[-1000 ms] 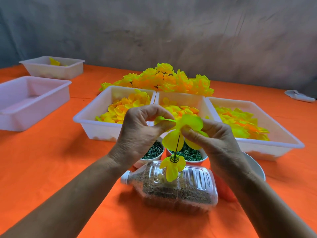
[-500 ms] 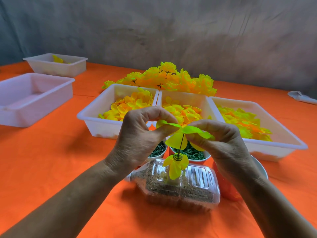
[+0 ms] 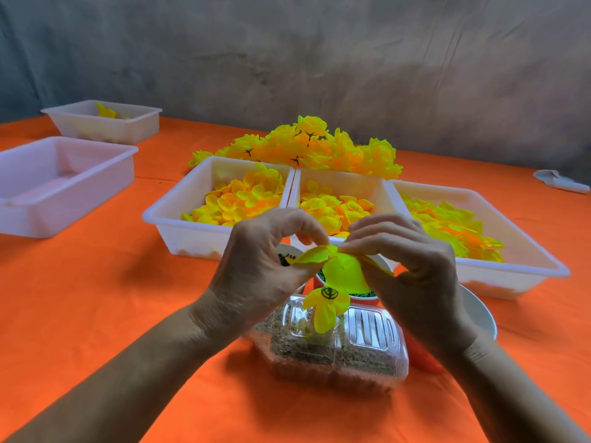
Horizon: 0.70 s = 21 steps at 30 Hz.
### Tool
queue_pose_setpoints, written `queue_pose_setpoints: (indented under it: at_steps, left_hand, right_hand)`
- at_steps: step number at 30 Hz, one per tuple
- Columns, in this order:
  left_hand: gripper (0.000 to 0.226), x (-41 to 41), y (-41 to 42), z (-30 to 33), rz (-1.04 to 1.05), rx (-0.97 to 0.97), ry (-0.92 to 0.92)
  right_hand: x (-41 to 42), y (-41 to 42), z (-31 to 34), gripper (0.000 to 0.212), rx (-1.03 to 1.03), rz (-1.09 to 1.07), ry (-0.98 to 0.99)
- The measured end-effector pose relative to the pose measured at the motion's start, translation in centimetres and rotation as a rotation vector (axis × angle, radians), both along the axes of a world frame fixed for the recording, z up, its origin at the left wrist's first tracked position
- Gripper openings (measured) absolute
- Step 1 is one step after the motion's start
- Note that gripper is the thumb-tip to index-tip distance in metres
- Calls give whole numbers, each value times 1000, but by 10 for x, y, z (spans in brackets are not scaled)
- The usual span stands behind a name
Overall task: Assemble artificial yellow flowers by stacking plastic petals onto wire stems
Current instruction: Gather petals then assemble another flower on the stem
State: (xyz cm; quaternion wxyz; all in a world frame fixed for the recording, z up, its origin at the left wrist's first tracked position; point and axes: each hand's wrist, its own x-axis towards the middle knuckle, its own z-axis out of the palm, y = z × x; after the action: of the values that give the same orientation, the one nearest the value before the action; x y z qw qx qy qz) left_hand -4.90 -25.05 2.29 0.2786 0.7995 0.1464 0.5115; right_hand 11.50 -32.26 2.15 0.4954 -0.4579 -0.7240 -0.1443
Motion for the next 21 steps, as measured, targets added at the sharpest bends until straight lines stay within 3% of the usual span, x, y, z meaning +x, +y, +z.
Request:
queue_pose_setpoints:
  at_steps: [3,9,15,21]
  left_hand:
    - [14,1,4,0,103,222,101]
    - [15,7,6,-12,212,512,68]
    - [19,8,6,-16,286,610,45]
    - [17,8,6,-18,309,628,38]
  right_hand:
    - [5,0,-4,18,36,-85,-119]
    - [5,-3,-11,17,132,-140,-188]
    - [2,-1,-20,12,170,-176,-124]
    - [-2,2,-24,6,117,-150,62]
